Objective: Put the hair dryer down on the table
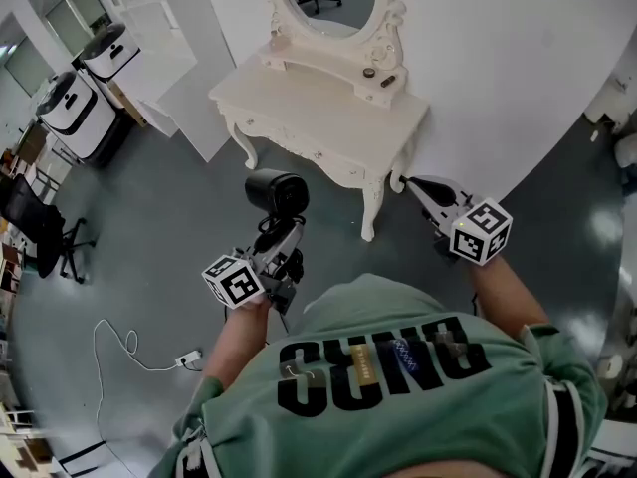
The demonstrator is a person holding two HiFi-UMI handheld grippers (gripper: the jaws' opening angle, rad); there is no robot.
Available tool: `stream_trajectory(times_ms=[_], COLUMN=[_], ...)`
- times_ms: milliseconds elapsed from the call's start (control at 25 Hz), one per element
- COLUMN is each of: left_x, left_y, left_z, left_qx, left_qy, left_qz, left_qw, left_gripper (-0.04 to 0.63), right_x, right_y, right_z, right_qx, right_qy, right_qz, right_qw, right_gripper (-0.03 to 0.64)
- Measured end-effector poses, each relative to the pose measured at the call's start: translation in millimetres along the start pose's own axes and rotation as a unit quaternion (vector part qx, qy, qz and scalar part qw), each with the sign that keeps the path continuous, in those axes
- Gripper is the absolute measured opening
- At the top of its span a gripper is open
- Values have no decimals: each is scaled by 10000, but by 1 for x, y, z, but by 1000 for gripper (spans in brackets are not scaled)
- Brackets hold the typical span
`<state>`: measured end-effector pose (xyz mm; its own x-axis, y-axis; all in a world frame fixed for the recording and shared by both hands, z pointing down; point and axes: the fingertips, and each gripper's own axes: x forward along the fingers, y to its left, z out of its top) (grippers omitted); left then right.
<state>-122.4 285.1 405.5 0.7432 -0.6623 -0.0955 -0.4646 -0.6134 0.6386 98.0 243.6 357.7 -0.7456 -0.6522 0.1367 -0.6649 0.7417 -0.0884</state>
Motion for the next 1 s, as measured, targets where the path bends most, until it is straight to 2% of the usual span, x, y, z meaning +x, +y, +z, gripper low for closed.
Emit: stream_trajectory(times_ms=[360, 800, 1000], left_x=[15, 54, 73], left_y=[-1, -28, -31], left_z=[-3, -18, -30], left_qx=[200, 70, -53], left_qy=[-47, -394, -360], left_qz=[182, 274, 310], left_qw=[9996, 9988, 9989], left_gripper=[192, 192, 192], right_x=[-15, -60, -68], right_y=[-19, -61, -85], right_z=[2, -1, -8], right_qx=[160, 177, 285], right_qy=[-86, -90, -104], right_qz=[47, 199, 187], right_qw=[9998, 9996, 9994], right_gripper=[-6, -6, -6])
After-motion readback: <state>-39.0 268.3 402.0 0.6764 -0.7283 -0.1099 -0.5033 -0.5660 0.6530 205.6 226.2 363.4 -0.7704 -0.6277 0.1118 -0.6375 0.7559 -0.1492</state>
